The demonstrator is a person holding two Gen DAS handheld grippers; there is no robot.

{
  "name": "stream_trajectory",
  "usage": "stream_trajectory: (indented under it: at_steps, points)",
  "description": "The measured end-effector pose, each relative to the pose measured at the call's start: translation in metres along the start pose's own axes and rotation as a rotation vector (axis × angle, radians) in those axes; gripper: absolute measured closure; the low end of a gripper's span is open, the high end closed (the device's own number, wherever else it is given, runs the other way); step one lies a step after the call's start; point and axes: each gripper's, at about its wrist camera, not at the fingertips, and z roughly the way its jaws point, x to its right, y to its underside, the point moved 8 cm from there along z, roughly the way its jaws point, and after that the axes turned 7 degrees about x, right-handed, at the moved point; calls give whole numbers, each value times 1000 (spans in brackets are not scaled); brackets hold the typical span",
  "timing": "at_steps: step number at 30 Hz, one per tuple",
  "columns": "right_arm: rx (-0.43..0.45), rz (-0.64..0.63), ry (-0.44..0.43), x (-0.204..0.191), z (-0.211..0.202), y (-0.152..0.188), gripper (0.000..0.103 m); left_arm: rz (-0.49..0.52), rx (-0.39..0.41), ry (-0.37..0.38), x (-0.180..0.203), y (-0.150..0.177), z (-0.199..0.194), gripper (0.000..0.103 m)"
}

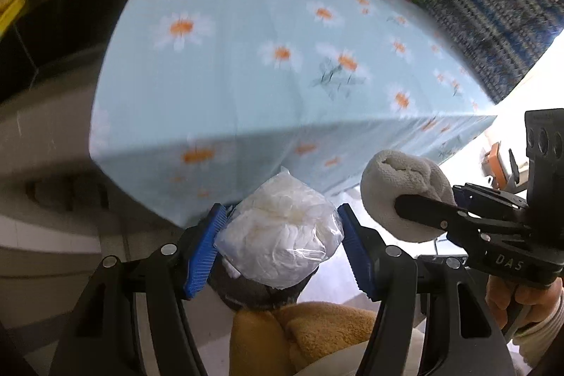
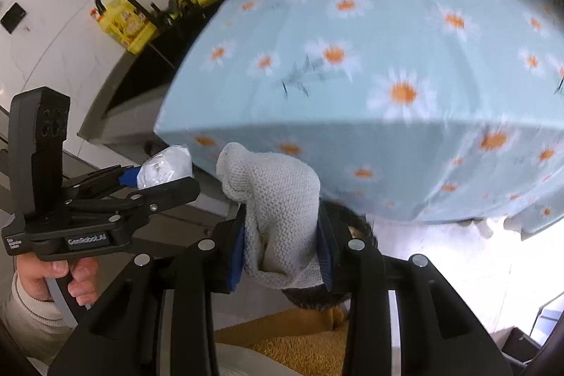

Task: Collect trash
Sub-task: 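Lift both tissues and carry them down to the black bin, then open both tools over the bin to drop the tissues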

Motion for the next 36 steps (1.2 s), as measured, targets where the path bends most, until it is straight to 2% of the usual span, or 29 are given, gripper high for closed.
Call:
stream_trajectory:
  at_steps: [7,13,23,28,29,30,31,32,33,36]
  points:
    - [-111,53,3,25,40,37,68,-92,-125,-38,-20,49,39,40]
    - [-168,73,12,36,73,56,67,-146,-223,-55,-34,91,76,40]
    - [-214,76,33,46,121,73,66,-252,-288,-71,-65,130,114,40]
    - [-218,88,15,43,129,69,62,-256,-299,-55,-66,130,122,40]
    - [-207,94,1,41,128,66,56,-257,-296,-49,-66,129,122,40]
    - [-198,96,-3,40,126,63,50,-262,-296,-39,-64,127,121,38]
    - [-193,97,-1,39,124,61,48,-270,-300,-29,-64,126,121,34]
    - [-184,103,-3,40,122,58,47,-277,-299,-30,-65,125,121,26]
    - [-181,106,-6,40,121,56,47,-279,-290,-33,-66,122,120,23]
    - [-169,108,-9,40,115,51,47,-274,-288,-28,-67,118,117,23]
